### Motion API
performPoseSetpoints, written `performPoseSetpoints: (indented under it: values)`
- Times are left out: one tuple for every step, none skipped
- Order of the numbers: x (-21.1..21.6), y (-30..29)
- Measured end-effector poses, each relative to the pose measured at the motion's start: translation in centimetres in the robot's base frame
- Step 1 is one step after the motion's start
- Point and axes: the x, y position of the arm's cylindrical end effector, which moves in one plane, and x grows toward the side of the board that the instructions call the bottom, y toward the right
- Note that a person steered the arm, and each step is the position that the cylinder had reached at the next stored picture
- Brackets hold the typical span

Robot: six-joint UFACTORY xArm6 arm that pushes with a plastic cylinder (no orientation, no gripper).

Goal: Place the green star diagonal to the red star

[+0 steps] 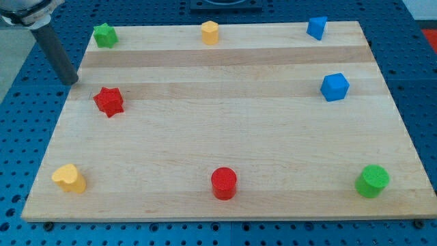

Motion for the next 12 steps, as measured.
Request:
performPoseSetpoints:
  values:
    - [-8.1, 0.2]
    - [-15.9, 0.6]
    - [-16.1, 0.6]
    - [-16.1, 0.6]
    - [-15.4, 2.0]
    - [-14.2, 5.1]
    - [-12.7, 7.0]
    - [-10.4, 9.1]
    - [-8.0, 9.2]
    - [-5.5, 9.9]
    - [-5.5, 9.7]
    - [-5.5, 6.6]
